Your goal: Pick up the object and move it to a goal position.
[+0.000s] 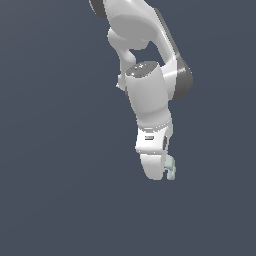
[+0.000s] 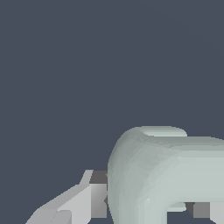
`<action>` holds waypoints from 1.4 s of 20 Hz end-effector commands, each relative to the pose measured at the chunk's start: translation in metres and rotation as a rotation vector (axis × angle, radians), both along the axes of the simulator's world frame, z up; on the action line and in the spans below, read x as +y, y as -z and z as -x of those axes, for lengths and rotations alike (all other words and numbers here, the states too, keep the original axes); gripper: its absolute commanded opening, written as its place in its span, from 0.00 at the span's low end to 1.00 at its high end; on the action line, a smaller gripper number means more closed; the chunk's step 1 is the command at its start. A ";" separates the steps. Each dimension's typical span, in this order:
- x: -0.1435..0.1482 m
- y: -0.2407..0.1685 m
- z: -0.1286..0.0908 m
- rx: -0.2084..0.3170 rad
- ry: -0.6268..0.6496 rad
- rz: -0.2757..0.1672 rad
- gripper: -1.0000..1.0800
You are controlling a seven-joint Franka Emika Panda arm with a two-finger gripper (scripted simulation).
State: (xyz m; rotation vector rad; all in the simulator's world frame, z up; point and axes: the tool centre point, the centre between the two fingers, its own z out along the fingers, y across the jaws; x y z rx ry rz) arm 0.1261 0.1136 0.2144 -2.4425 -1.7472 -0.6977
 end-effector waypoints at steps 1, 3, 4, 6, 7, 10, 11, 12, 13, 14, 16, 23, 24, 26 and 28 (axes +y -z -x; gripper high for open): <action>0.023 -0.035 -0.003 -0.062 -0.030 -0.046 0.00; 0.039 -0.061 -0.003 -0.107 -0.053 -0.080 0.00; 0.046 -0.074 -0.002 -0.128 -0.063 -0.096 0.00; 0.059 -0.098 0.000 -0.168 -0.083 -0.127 0.00; 0.065 -0.110 0.001 -0.187 -0.093 -0.141 0.00; 0.081 -0.142 0.007 -0.240 -0.120 -0.182 0.00; 0.085 -0.152 0.009 -0.256 -0.128 -0.195 0.00; 0.089 -0.162 0.011 -0.272 -0.136 -0.207 0.00; 0.093 -0.172 0.014 -0.287 -0.144 -0.219 0.00; 0.097 -0.181 0.016 -0.301 -0.151 -0.231 0.00; 0.103 -0.198 0.021 -0.329 -0.165 -0.253 0.00; 0.118 -0.248 0.039 -0.409 -0.206 -0.318 0.00; 0.120 -0.254 0.041 -0.417 -0.210 -0.325 0.00; 0.122 -0.263 0.045 -0.432 -0.217 -0.337 0.00; 0.123 -0.270 0.049 -0.444 -0.223 -0.348 0.00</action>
